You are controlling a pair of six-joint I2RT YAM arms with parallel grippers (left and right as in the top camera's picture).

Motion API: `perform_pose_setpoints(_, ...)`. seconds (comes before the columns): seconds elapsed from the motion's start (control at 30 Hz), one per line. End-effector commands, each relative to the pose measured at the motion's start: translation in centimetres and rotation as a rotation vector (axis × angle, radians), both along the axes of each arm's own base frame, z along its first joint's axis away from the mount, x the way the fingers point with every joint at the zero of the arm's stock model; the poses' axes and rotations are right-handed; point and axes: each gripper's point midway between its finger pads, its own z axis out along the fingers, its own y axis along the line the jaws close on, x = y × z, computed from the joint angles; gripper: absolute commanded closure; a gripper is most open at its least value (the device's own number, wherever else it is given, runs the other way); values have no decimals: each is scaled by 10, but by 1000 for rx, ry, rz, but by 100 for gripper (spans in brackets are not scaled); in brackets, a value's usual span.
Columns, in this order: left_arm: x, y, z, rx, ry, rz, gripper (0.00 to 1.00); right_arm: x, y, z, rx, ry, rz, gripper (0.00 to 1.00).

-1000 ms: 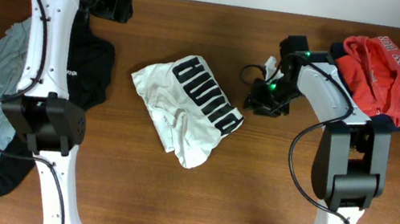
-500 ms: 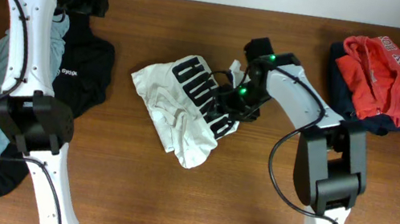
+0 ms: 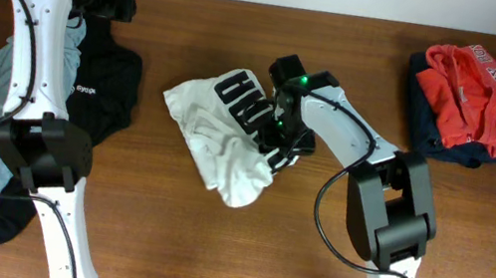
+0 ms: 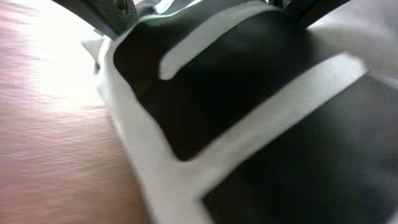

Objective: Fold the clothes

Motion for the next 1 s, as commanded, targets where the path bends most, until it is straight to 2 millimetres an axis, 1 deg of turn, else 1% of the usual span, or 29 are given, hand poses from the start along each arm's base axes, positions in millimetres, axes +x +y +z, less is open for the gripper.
perform_pose_setpoints(0.0, -4, -1, 16, 1, -26, 12, 5, 25, -57, -10, -274, -102, -43, 32)
perform_pose_setpoints(0.1, -4, -1, 16, 1, -26, 10, 5, 39, -81, -14, -362, -145, -35, 31)
perform_pose_setpoints(0.2, -5, -1, 16, 0, -23, 11, 5, 53, -103, -20, -404, -171, -39, 31)
perform_pose_setpoints(0.3, -5, -1, 16, 0, -23, 11, 5, 73, -133, -20, -441, -222, -77, 30)
perform_pose_setpoints(0.33, -5, -1, 16, 0, -23, 11, 5, 82, -145, -18, -447, -246, -93, 28)
perform_pose_setpoints(0.4, -5, -1, 16, 0, -24, 11, 5, 100, -168, -14, -443, -294, -145, 18)
perform_pose_setpoints(0.47, -5, -1, 16, 0, -24, 11, 5, 111, -185, -6, -416, -314, -190, 14)
perform_pose_setpoints(0.5, -4, -1, 16, 0, -24, 11, 5, 115, -190, -1, -396, -314, -205, 11)
perform_pose_setpoints(0.53, -4, -1, 16, 0, -24, 11, 5, 119, -194, 8, -363, -314, -223, 9)
perform_pose_setpoints(0.6, -4, -1, 16, 0, -24, 10, 5, 126, -192, 29, -271, -307, -242, 7)
perform_pose_setpoints(0.67, -4, -1, 16, 0, -25, 11, 5, 130, -181, 58, -157, -297, -274, 3)
perform_pose_setpoints(0.7, -4, -1, 16, -4, -24, 18, 5, 131, -173, 79, -84, -292, -309, 2)
perform_pose_setpoints(0.73, -4, -1, 16, -7, -23, 25, 5, 131, -166, 94, -33, -289, -329, 0)
perform_pose_setpoints(0.77, -4, -1, 16, -9, -22, 26, 4, 131, -158, 109, 18, -284, -354, 1)
perform_pose_setpoints(0.8, -5, -1, 16, -9, -22, 26, 2, 128, -147, 128, 84, -275, -388, 1)
perform_pose_setpoints(0.9, -5, -1, 16, -9, -22, 26, 2, 122, -127, 161, 177, -260, -451, 1)
perform_pose_setpoints(0.97, -5, -1, 16, -9, -22, 26, 2, 114, -114, 169, 217, -217, -521, 1)
